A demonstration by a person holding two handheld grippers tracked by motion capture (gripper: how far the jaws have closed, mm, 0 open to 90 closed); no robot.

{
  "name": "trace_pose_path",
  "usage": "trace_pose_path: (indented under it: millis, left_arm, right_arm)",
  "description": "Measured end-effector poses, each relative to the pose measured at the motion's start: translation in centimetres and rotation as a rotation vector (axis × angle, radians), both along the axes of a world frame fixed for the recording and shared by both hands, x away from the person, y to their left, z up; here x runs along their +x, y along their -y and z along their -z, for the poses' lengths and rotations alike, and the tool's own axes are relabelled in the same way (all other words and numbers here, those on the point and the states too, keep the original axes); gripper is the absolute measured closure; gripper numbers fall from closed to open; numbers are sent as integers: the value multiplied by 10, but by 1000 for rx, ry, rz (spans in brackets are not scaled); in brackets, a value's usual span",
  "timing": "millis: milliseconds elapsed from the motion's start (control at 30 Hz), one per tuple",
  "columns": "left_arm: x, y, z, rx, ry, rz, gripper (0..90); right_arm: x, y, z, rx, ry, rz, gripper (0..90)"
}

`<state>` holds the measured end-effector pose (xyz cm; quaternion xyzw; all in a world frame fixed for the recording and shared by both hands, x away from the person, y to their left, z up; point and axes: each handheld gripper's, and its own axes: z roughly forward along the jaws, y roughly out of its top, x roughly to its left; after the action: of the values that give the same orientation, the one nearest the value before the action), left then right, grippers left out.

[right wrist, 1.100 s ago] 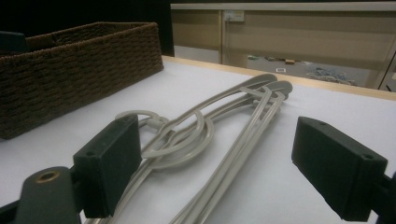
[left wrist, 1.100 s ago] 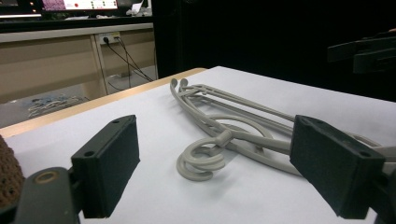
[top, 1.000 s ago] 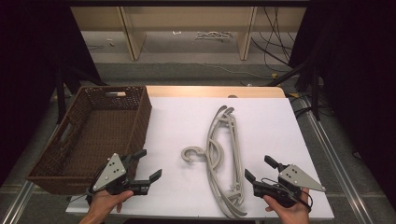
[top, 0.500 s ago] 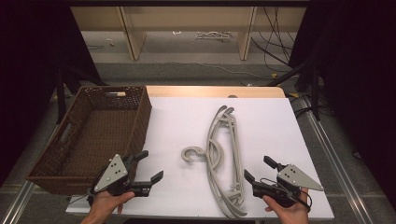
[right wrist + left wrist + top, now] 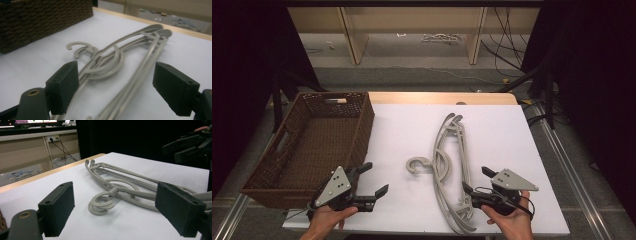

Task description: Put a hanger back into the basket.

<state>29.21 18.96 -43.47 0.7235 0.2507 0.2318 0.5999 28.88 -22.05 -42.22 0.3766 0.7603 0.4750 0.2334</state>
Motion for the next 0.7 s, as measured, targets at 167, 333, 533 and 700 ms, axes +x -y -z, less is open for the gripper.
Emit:
trace_pose_path:
  millis: [167,333,533,700]
  left_arm:
    - [-1,1,0,9,-2,5,157]
    - [0,0,1,12,-1,7,157]
    - [0,1,1,20,-2,6,159]
    - [0,1,1,26,2,9,159]
  right_arm:
    - [12,-28,-6,-47,-44,-81,255]
    - [22,-51,-5,-135,-112,-133,279]
    - [33,-63,7,-251,-221,-184,282]
    - [36,-72,12,-324,-245,-213,304]
